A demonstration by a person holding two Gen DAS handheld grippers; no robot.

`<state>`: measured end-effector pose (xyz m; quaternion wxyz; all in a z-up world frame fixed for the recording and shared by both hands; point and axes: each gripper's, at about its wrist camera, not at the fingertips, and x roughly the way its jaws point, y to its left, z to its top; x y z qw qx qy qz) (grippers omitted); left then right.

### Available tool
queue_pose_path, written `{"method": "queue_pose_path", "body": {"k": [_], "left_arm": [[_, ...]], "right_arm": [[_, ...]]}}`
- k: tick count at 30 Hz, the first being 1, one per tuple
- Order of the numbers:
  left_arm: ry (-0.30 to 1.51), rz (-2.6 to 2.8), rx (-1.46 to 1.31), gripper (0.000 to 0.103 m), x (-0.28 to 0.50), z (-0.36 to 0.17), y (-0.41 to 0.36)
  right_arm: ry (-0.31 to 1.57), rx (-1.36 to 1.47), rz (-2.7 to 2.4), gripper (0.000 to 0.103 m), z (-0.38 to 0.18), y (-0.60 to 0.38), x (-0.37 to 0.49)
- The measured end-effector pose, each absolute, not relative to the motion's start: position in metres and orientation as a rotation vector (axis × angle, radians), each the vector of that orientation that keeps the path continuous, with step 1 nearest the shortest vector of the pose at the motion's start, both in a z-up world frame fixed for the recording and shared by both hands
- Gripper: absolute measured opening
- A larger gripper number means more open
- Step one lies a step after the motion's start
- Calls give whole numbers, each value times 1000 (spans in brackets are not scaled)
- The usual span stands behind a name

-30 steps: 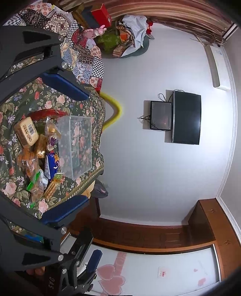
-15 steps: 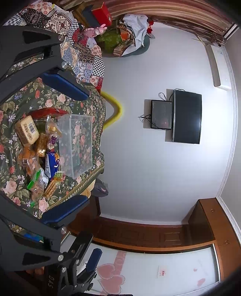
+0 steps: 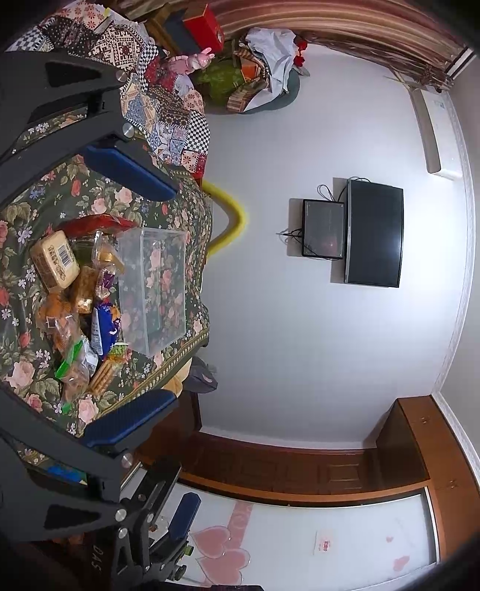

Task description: Organize snacks

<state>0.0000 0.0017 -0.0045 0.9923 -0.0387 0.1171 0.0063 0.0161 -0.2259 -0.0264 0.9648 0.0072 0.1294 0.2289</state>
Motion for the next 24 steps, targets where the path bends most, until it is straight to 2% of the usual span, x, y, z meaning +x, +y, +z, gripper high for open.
{"method": "queue_pose_path", "body": {"k": [10,12,18,24], "left_arm": [[288,9,-85,103,20,-22,11],[311,13,-92,99,28,-30,17],[413,53,-63,81,54,-60,32],[550,84,-74,70,84,-103,56]], "right_arm": [[323,27,460,103,-42,-226,36],[343,25,459,103,-48,-226,42],[429,2,455,89,-70,-227,66],[547,-15,451,75,-99,-232,92]]}}
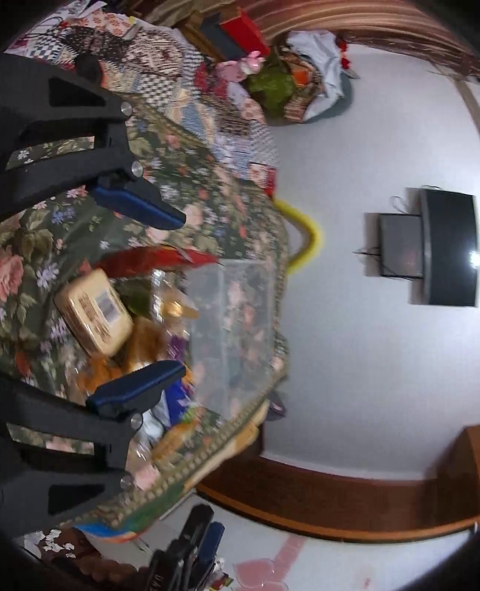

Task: Organize snacks
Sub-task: 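Grasp the red chip bag with the left tool while the right tool grasps a biscuit bar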

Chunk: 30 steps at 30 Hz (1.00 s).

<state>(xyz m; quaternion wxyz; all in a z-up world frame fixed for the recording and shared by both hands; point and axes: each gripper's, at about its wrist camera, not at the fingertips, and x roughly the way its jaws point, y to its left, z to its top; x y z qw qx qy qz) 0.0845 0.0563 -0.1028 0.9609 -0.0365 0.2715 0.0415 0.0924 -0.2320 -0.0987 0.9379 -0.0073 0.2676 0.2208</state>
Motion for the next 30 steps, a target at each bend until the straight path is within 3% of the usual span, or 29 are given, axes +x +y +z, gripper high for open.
{"method": "queue_pose_path", "body": {"k": [8,18,22,26,30], "left_arm": [[705,111,-103,52,120,-157,81],[781,127,-109,47,150,-192,90],[784,131,-105,45,161,-198,94],[793,130,-111,32,173,-205,98],[783,120,-118,29,176,-206,100]], "right_arm": [[715,-18,455,65,-139,-239,124],[832,-24,457,64,-171,-237,153],[858,-10,448,59,-178,-239,165],[885,-1,444,55,-184,-244,178],[910,14,465,50,-186,-246,186]]}}
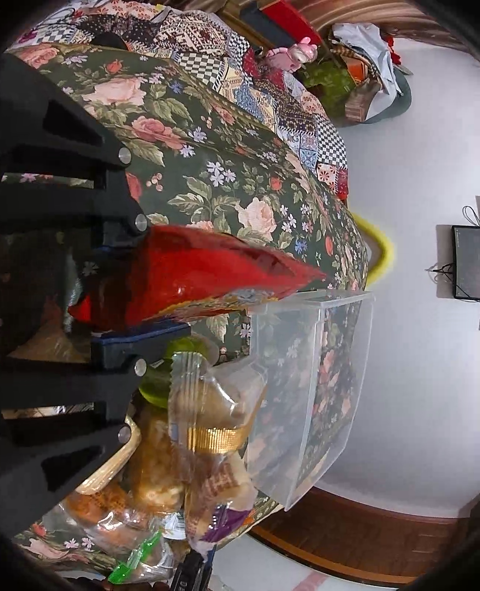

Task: Organize snacks
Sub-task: 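Grasp the red chip bag with the left tool while the right tool grasps a biscuit bar, then lower the red chip bag and biscuit bar into the clear box, open both tools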

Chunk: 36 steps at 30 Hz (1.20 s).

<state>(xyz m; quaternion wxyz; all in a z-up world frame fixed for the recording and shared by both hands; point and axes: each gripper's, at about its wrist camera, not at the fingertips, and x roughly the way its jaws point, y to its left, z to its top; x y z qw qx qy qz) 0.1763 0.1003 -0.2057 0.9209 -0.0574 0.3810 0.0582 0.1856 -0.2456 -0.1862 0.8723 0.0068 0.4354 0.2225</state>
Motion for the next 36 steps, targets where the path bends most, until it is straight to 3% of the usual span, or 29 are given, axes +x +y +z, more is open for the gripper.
{"method": "queue_pose_path", "body": {"k": [1,3,24,36], "left_arm": [[779,119,-118,28,177,-205,101],[767,127,-112,24,176,-203,101],[562,132,-51,24,170,-109,95],[552,69,-49,24,222,-77,80]], "right_arm": [[912,14,466,48,-187,-245,187],[913,15,467,34,-187,-246,189],[703,54,508,33,-112,-246,182],[616,42,578,33,-80,-210,205]]}}
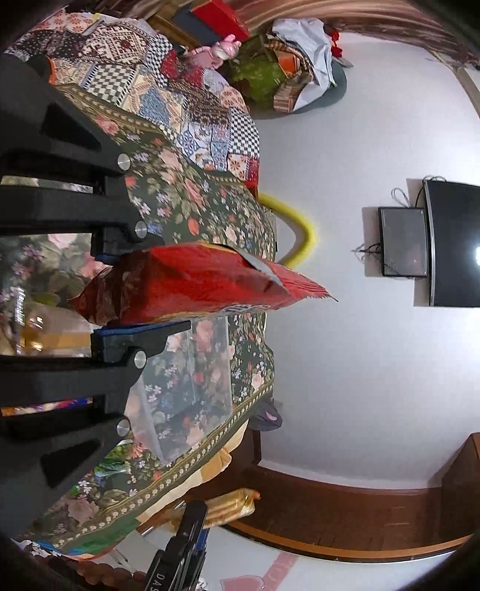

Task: Organize snacks
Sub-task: 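Lower the red chip bag and biscuit bar into the clear box, open both tools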

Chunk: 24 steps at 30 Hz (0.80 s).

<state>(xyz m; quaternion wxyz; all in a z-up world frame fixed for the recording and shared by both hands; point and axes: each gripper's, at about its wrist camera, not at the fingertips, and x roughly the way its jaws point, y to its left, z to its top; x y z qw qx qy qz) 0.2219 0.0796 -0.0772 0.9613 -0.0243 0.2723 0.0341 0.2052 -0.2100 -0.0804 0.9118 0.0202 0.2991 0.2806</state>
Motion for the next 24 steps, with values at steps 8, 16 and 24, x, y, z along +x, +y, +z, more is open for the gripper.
{"method": "queue_pose_path", "body": {"k": [8,16,24], "left_arm": [[615,31,-27,24,271,-87,71],[697,10,-16,24,313,-106,67],[810,-20,-33,24,345,-133,71]], "right_arm": [[637,-29,584,33,-90,-180,231],[749,-88,565,33,-119,-159,269],[840,-126,536,33,-138,-150,297]]}}
